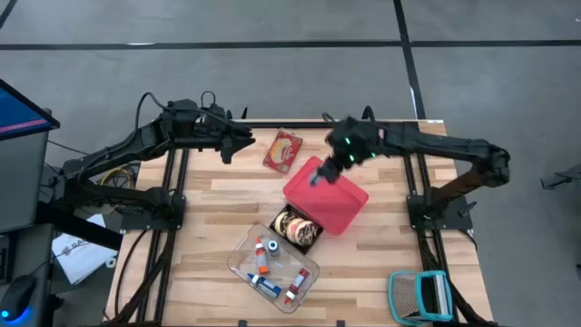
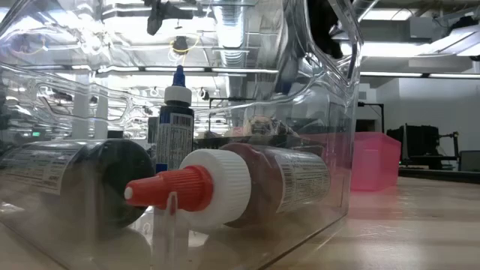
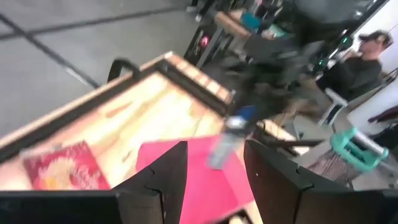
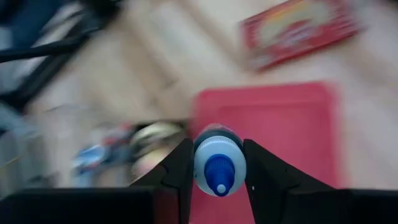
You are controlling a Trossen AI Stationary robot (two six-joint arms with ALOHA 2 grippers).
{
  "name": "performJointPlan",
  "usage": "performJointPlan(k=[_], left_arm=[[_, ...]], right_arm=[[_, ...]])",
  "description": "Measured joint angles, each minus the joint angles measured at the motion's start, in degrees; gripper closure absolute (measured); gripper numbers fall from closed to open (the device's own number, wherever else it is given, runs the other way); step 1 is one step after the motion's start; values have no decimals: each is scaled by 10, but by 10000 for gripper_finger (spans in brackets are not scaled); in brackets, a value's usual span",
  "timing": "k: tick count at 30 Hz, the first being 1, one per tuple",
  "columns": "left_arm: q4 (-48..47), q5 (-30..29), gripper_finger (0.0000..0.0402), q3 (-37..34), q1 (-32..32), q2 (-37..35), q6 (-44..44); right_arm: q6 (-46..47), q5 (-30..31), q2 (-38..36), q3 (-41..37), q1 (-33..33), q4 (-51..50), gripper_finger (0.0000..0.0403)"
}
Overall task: Pick & Place Food Item
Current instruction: Put the blue food coloring bottle into the transparent bin
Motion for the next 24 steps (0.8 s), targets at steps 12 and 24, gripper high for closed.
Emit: performJointPlan(k=[12, 24], left_arm=[[-1, 0, 247, -13, -14, 4, 35], [-4, 0, 247, -19, -36, 4, 41]], right_arm=[[180, -13, 39, 9, 268, 102, 301], [145, -11, 244, 149, 306, 92, 301]])
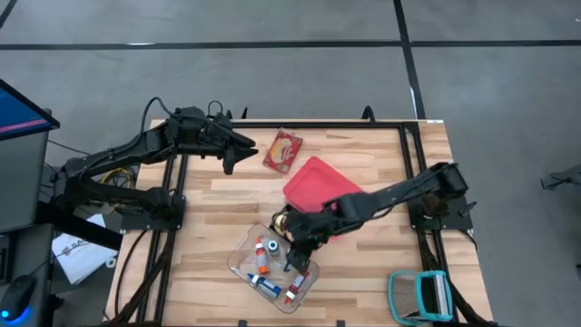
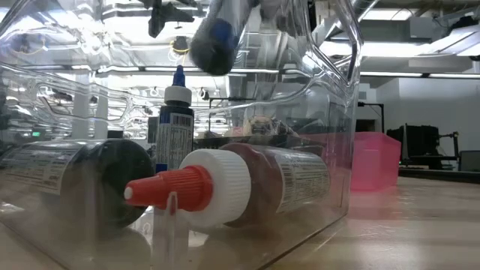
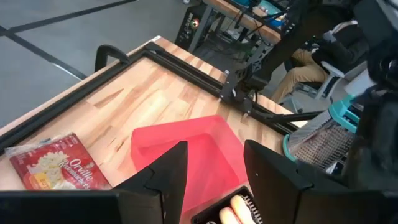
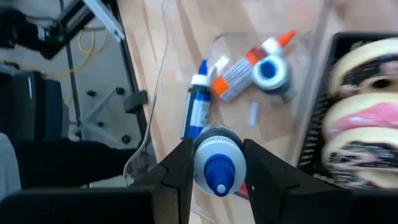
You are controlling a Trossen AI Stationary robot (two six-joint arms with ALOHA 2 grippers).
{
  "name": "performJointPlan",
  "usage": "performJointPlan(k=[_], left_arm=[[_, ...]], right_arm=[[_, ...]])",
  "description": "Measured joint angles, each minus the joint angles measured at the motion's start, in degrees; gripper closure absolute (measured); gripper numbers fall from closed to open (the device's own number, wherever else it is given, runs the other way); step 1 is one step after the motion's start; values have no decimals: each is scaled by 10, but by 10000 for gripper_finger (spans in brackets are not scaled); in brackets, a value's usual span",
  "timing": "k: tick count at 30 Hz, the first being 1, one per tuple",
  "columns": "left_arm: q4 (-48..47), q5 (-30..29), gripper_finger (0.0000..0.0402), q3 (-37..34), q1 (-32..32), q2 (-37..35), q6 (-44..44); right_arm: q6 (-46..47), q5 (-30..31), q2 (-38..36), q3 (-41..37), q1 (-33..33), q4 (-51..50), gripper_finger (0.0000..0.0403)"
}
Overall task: Pick & Place Food Item
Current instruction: Put the blue food coloring bottle into the transparent bin
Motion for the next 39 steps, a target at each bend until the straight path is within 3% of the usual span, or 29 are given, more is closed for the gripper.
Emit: performJointPlan(k=[21, 30, 39], left_arm=[[-44, -22, 247, 0, -36, 0, 3], [-77, -51, 247, 0, -36, 0, 5], [-146, -117, 247, -23, -36, 0, 75]], right_arm=[[-21, 29, 94, 1, 24, 24, 300], [-21, 47, 90, 2, 14, 21, 178], [-28, 66, 45, 1, 9, -3, 193]])
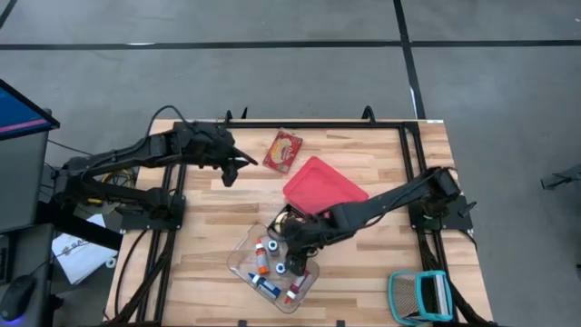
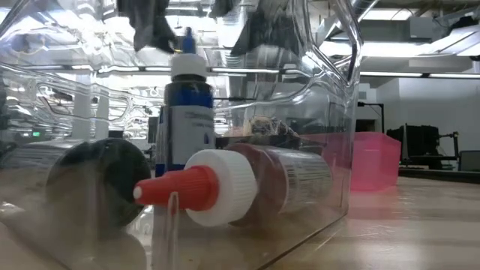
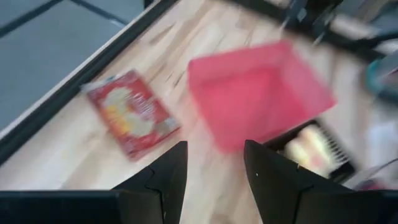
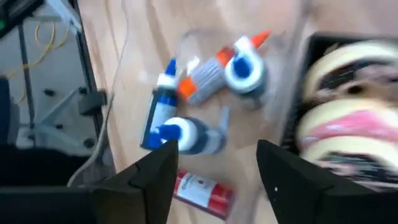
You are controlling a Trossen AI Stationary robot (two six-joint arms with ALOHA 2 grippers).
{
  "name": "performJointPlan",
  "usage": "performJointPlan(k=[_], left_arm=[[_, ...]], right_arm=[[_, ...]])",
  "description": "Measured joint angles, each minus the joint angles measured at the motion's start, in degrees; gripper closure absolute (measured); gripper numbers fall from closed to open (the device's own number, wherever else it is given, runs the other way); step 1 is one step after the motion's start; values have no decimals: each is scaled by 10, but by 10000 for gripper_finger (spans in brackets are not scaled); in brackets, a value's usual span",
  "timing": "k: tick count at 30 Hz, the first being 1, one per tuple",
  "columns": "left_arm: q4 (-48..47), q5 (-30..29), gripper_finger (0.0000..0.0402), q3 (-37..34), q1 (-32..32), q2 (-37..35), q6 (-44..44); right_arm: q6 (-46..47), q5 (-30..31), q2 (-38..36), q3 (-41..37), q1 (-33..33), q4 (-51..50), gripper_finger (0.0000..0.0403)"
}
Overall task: Pick & Place Food Item
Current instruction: Put the blue food coloring bottle into the transparent bin, then put the popcorn bag into the pink bin
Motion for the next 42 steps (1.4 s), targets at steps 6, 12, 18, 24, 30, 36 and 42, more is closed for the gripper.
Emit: performJointPlan(k=[6, 12, 18, 24, 30, 36, 42], left_arm=[[40, -38, 247, -74, 0, 30, 136], [113, -81, 247, -102, 3, 151, 300], [189, -105, 247, -103, -1, 280, 395], [286, -111, 247, -89, -5, 343, 471], [314, -94, 247, -78, -6, 405, 501], [374, -114, 247, -76, -2, 443, 506], [399, -111, 247, -65, 10, 473, 504]], right_arm=[[16, 91, -89, 0, -13, -107, 202], [51, 159, -167, 0, -26, -172, 194], [94, 203, -215, 0, -35, -211, 196], [117, 223, -228, 0, -34, -248, 197], [126, 225, -226, 0, -35, -275, 198], [132, 225, -224, 0, -34, -288, 198], [140, 225, -224, 0, -34, -302, 198]])
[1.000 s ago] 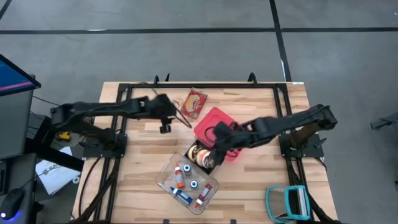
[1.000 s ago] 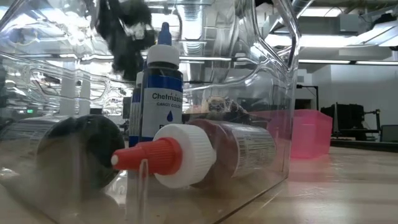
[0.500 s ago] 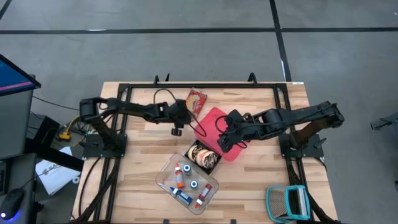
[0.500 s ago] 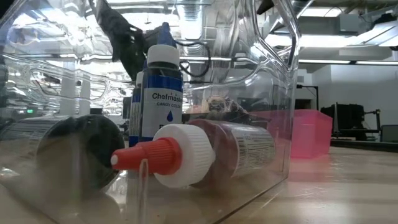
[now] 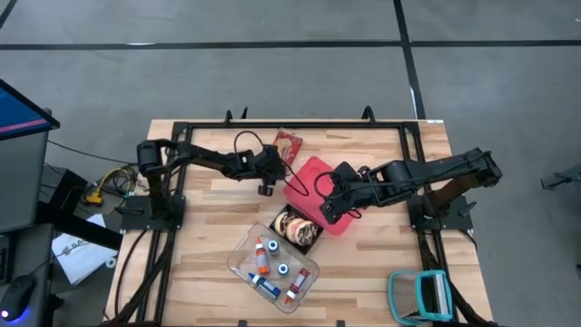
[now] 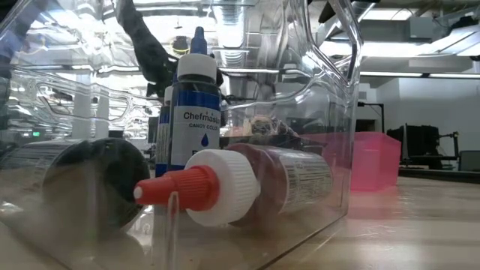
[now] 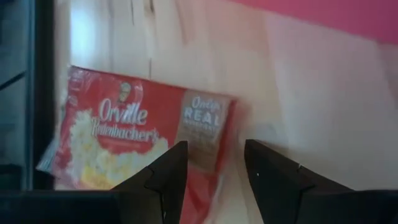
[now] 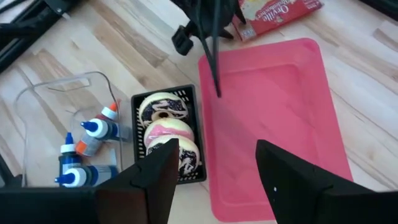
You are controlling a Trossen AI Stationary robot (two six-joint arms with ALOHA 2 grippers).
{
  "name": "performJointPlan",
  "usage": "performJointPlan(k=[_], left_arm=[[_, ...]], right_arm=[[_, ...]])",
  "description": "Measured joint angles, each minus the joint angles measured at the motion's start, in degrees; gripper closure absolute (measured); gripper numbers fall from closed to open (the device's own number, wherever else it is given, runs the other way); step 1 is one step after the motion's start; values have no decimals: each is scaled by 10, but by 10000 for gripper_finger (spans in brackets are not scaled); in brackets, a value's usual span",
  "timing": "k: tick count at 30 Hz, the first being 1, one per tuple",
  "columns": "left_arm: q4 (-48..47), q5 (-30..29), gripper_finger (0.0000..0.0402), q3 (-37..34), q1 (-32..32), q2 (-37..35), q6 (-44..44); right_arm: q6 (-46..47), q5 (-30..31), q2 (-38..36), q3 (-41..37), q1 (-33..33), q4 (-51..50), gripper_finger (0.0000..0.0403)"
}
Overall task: Pick & Place Food Item
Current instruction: Put the popcorn bag into the pink bin
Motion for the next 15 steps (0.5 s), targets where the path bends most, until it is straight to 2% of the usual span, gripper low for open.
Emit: performJointPlan(k=[4, 7, 10, 13, 15], left_arm=[[14, -3, 249, 2, 5, 14, -2], [30, -14, 266, 1, 6, 20, -7], [41, -23, 308, 0, 8, 22, -17], [29, -26, 374, -1, 9, 18, -30], [28, -27, 391, -1, 7, 12, -43]], right_arm=[[3, 0, 0, 0, 0, 0, 198], [7, -1, 0, 0, 0, -1, 198], [12, -2, 0, 0, 0, -2, 198], [15, -2, 0, 0, 0, -2, 198], [18, -2, 0, 0, 2, -2, 198]])
